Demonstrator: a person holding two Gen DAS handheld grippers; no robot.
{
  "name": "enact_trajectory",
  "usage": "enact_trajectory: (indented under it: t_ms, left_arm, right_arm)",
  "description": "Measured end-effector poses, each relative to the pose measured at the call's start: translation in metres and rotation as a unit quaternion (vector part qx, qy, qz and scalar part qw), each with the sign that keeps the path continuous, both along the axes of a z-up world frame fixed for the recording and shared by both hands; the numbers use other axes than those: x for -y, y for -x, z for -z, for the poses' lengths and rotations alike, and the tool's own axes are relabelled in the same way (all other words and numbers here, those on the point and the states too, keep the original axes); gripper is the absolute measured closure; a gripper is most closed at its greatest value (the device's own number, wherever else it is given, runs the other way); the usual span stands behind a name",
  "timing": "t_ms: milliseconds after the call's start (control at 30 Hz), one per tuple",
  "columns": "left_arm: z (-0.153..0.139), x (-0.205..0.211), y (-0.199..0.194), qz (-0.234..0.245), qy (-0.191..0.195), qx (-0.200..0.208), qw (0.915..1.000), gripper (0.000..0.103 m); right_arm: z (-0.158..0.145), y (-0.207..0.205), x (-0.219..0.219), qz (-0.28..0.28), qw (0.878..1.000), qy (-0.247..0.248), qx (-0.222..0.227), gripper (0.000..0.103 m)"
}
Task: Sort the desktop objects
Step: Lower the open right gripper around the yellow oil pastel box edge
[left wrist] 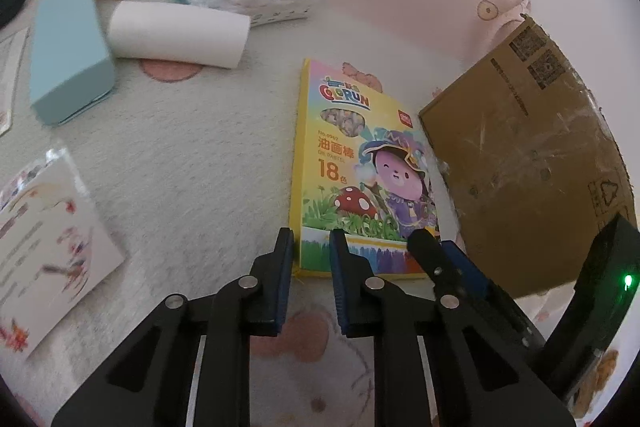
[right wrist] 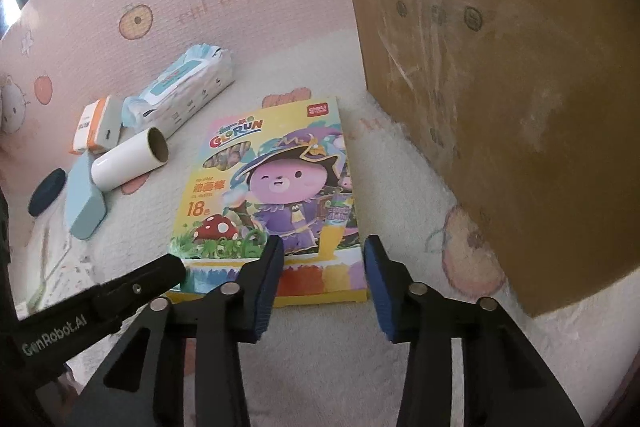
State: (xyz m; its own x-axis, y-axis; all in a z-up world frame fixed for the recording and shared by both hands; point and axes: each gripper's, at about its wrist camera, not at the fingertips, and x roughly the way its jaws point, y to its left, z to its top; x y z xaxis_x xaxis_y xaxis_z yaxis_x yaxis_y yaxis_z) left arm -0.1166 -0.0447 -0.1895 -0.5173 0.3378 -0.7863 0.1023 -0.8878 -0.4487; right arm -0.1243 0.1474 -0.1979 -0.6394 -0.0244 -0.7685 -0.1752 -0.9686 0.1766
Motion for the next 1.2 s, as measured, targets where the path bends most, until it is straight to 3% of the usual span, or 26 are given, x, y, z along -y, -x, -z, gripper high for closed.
enact_trajectory:
  t_ms: [200, 467, 633, 800, 900, 1000, 1100, 1200]
  left_arm:
    - [0.000, 0.014, -0.043, -0.005, 0.008, 0.019, 0.9998, 0.083]
    - [-0.002, 0.017, -0.083, -0.006, 0.034, 0.014, 0.9993, 0.083]
    - [-0.003, 0.022, -0.079, -0.006, 0.022, 0.025, 0.9994, 0.082]
    - [-0.011, 0.031, -0.078, -0.013, 0.013, 0.023, 0.9996, 0.082]
    - [-0.019, 0.032, -0.072, -0.009, 0.010, 0.002, 0.9999, 0.077]
    - [-0.020, 0.029, -0.060, -0.003, 0.020, -0.011, 0.9997, 0.061]
    - [-0.011, 0.032, -0.047, -0.012, 0.001, -0.004, 0.9999, 0.061]
    - [0.002, 0.038, -0.037, -0.032, -0.029, 0.005, 0.9990, 0.061]
  right_arm:
    - [-0.003, -0.029, 0.025, -0.076, 0.997, -0.008, 0.031, 0.069]
    - [-0.002, -0.047, 0.041, -0.120, 0.992, -0.010, 0.042, 0.068]
    - [0.001, -0.044, 0.028, -0.126, 0.991, 0.028, 0.046, 0.068]
    - [0.003, -0.037, 0.013, -0.097, 0.990, 0.079, 0.061, 0.068]
    - [0.003, -0.031, 0.008, -0.087, 0.990, 0.093, 0.062, 0.066]
    - [0.010, -0.024, 0.002, -0.080, 0.986, 0.130, 0.063, 0.065]
    - [0.015, -0.020, -0.003, -0.069, 0.983, 0.164, 0.053, 0.063]
    - [0.018, -0.021, -0.006, -0.061, 0.978, 0.197, 0.039, 0.054]
